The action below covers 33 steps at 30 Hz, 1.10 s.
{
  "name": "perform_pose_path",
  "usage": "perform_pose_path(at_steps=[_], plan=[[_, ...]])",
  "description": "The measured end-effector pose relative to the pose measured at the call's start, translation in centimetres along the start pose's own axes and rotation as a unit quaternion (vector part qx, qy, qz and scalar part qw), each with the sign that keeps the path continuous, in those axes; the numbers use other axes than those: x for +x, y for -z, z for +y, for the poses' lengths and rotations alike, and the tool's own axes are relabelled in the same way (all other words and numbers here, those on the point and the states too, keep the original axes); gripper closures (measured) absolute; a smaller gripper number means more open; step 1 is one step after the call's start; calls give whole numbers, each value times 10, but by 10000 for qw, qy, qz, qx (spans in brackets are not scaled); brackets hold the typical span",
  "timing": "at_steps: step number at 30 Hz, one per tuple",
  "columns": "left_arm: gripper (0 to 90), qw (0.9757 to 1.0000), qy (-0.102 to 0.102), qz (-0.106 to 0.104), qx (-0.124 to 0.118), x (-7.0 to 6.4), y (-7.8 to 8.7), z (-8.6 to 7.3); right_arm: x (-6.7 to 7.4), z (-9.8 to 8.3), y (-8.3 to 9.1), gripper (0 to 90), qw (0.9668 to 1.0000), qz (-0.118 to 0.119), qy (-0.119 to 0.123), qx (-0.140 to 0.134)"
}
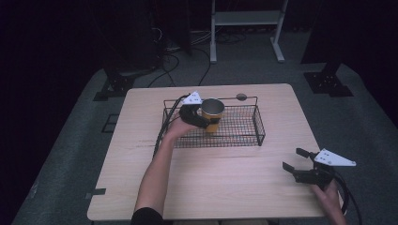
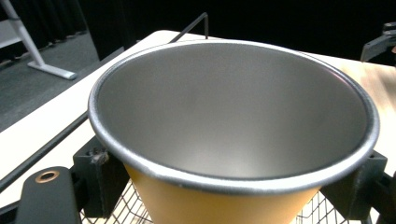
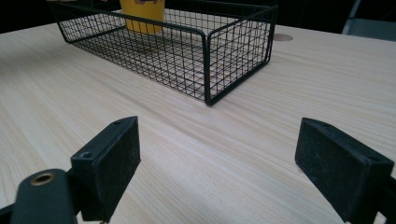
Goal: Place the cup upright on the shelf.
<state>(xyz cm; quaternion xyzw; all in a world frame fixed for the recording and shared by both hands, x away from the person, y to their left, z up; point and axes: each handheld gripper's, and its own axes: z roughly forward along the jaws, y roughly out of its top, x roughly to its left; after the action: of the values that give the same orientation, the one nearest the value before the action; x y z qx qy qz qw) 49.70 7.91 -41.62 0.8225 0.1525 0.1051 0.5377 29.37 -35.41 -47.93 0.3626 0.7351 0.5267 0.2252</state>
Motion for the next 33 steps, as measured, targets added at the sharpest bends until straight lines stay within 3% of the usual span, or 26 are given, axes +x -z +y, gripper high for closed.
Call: perform_pose_path(at_steps=[8, 15, 21, 22, 33], plan=[[149, 9994, -33, -161, 302, 0, -7, -1, 0, 0, 0, 132, 10000, 4, -1, -1], [148, 9987, -45, -138, 495, 2, -9, -4, 0, 0, 0, 132, 10000, 6, -3, -2], [147, 9971, -75, -194, 735, 1, -11, -6, 0, 0, 0, 131, 10000, 6, -3, -3], [146, 9959, -104, -192, 875, 1, -13, -6, 0, 0, 0, 132, 10000, 6, -3, -2], [133, 9953, -168, -186, 937, 0, -14, -5, 0, 0, 0, 132, 10000, 10, -3, -5]])
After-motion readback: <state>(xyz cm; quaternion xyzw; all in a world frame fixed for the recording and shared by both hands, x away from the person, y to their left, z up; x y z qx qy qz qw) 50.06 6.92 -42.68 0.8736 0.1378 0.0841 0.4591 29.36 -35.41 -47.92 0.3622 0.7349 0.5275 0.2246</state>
